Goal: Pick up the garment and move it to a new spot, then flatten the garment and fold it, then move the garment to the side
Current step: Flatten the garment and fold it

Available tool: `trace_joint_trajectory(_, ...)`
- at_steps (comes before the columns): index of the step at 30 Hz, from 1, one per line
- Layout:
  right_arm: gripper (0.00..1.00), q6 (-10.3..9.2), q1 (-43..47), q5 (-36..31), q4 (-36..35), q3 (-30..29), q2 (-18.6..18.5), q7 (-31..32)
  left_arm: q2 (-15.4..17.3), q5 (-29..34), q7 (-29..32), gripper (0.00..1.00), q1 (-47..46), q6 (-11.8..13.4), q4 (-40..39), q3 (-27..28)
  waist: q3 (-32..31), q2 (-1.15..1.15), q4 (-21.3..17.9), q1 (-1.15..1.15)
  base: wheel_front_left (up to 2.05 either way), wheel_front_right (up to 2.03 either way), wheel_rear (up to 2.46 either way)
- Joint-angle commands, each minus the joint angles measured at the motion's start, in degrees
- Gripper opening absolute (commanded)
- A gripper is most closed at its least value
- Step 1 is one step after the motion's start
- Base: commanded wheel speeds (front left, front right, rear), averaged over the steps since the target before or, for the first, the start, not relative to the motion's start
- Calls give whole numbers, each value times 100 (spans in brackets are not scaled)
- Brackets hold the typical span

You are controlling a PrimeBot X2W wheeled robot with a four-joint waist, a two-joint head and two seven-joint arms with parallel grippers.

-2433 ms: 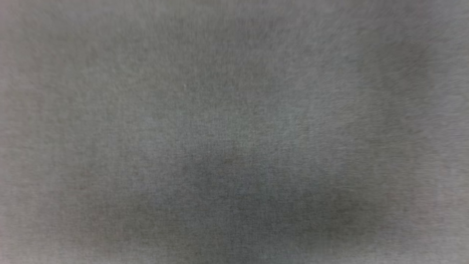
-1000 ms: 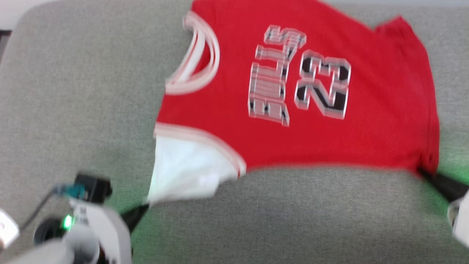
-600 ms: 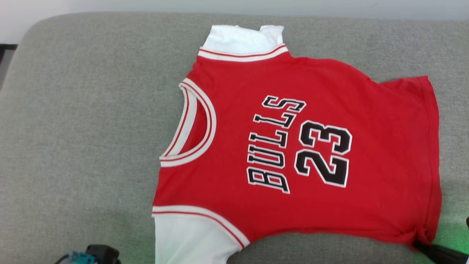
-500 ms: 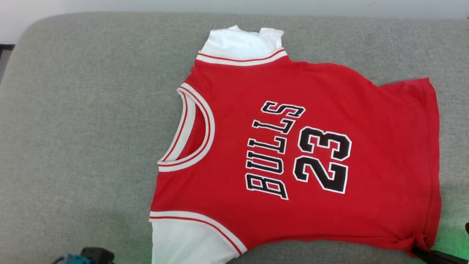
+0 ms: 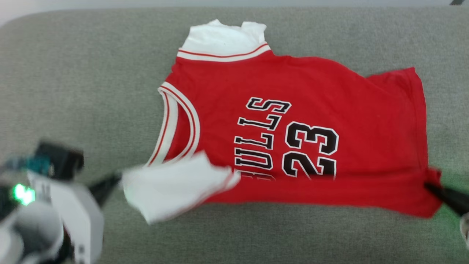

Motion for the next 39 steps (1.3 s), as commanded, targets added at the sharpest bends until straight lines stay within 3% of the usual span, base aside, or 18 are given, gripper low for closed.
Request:
trace_joint_trajectory(1,0,-8,-287,-143,69,-73,120,62,-152,172,171,0,-306,-188,189,64,111,0,-79,0,0,0,0)
trace_joint_trajectory(9,0,-8,-1593,-668,852,233,727,605,-1505,671,1012,0,-1700,-1436,2044,-48,387,0,-202,0,0,0,0)
trace_joint_trajectory(14,0,-8,-2053,-772,1402,694,1007,761,-2247,590,1378,0,-2021,-1962,3345,-305,490,0,-246,0,0,0,0)
trace_joint_trajectory(20,0,-12,-2338,-674,1956,1230,1174,1015,-2897,384,1860,0,-2179,-2267,4714,-524,571,0,-275,0,0,0,0)
trace_joint_trajectory(29,0,-14,-2656,-438,2350,1742,1160,1296,-3390,110,2154,0,-2305,-2426,5781,-545,517,0,-333,0,0,0,0)
trace_joint_trajectory(30,0,-14,-2693,-422,2387,1765,1135,1311,-3396,119,2098,15,-2326,-2449,5814,-527,489,0,-330,0,0,0,0)
trace_joint_trajectory(31,0,-14,-2693,-422,2387,1765,1135,1311,-3396,119,2098,15,-2326,-2449,5814,-527,489,0,-330,0,0,0,0)
trace_joint_trajectory(32,0,-14,-2718,-402,2422,1794,1121,1332,-3397,119,2053,70,-2334,-2439,5853,-493,451,0,-326,0,0,0,0)
trace_joint_trajectory(33,2,-14,-2742,-386,2455,1824,1095,1357,-3392,121,2020,100,-2332,-2430,5881,-476,408,0,-316,0,0,0,0)
trace_joint_trajectory(34,26,-14,-2770,-421,2491,1822,1049,1335,-3382,108,2000,100,-2320,-2411,5903,-461,362,0,-303,0,0,0,0)
trace_joint_trajectory(35,79,-17,-2819,-483,2531,1816,1006,1269,-3364,117,1968,100,-2311,-2401,5897,-447,313,0,-291,0,0,0,0)
trace_joint_trajectory(36,100,-17,-2867,-535,2569,1827,966,1266,-3352,135,1909,100,-2310,-2399,5880,-427,264,0,-278,0,0,0,0)
trace_joint_trajectory(39,100,-17,-2963,-580,2637,1791,940,1148,-3286,178,1733,100,-2313,-2365,5768,-358,121,0,-226,0,0,0,0)
